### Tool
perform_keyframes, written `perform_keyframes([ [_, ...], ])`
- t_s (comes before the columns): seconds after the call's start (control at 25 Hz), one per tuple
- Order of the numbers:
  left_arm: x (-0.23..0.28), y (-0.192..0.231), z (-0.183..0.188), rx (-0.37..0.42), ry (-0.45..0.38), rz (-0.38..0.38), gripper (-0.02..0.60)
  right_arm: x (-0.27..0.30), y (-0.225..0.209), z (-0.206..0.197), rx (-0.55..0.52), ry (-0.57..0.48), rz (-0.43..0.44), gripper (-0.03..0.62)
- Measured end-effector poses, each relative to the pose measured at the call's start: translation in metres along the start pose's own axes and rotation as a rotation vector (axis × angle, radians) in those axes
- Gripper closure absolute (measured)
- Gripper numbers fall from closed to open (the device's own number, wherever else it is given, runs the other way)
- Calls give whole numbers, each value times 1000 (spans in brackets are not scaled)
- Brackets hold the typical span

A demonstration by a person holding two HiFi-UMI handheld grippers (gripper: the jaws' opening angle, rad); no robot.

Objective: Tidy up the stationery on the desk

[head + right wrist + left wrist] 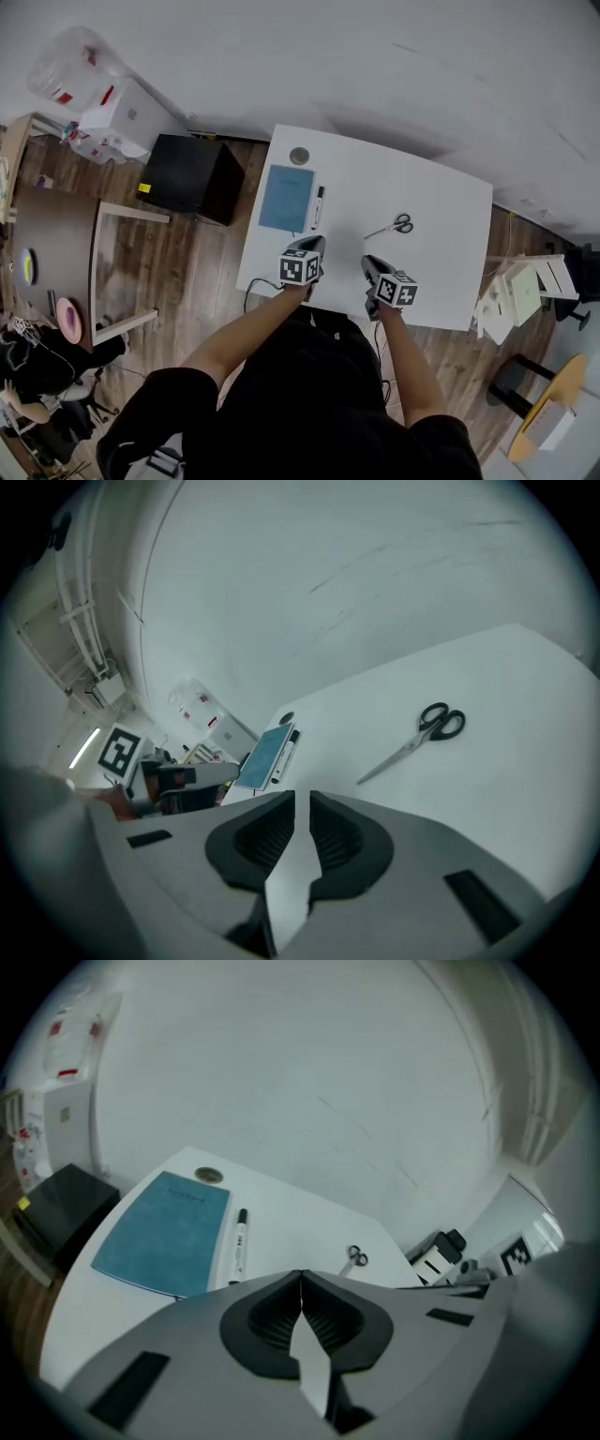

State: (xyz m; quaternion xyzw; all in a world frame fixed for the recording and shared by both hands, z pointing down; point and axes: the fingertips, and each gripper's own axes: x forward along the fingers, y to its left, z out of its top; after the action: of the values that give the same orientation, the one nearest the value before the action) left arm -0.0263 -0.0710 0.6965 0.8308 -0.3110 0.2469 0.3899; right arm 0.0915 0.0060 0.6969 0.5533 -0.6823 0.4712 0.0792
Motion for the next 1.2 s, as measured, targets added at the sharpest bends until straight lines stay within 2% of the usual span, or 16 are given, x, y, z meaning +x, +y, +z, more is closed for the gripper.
perform_keyframes([
  [0.08, -3, -30, -18, 54, -7, -87, 568, -12, -4, -1, 31, -29, -31, 528],
  [0.2, -1, -64, -57, 46, 55, -199, 568, -33, -7, -6, 90, -72, -65, 528],
  [0.32, 0, -83, -83, 52, 88, -222, 568, -49, -12, -9, 25, -57, -87, 528],
  [0.44, -3, -91, -88, 53, 77, -217, 568, -58, -23, 3, -67, -41, -99, 528],
  [0.64, 13, -97, -81, 32, 42, -137, 568, -66, -53, 45, -225, -20, -41, 528],
  [0.76, 27, -104, -71, 1, 5, -76, 568, -61, -74, 61, -314, 47, -6, 526],
  [0.92, 47, -111, -72, -34, 1, -23, 568, -50, -103, 70, -468, 140, 8, 526],
  [1.12, 67, -108, -61, -85, -41, 110, 568, -27, -137, 79, -689, 270, 60, 511],
  [1.2, 73, -113, -59, -98, -51, 124, 568, -17, -145, 82, -721, 308, 94, 505],
])
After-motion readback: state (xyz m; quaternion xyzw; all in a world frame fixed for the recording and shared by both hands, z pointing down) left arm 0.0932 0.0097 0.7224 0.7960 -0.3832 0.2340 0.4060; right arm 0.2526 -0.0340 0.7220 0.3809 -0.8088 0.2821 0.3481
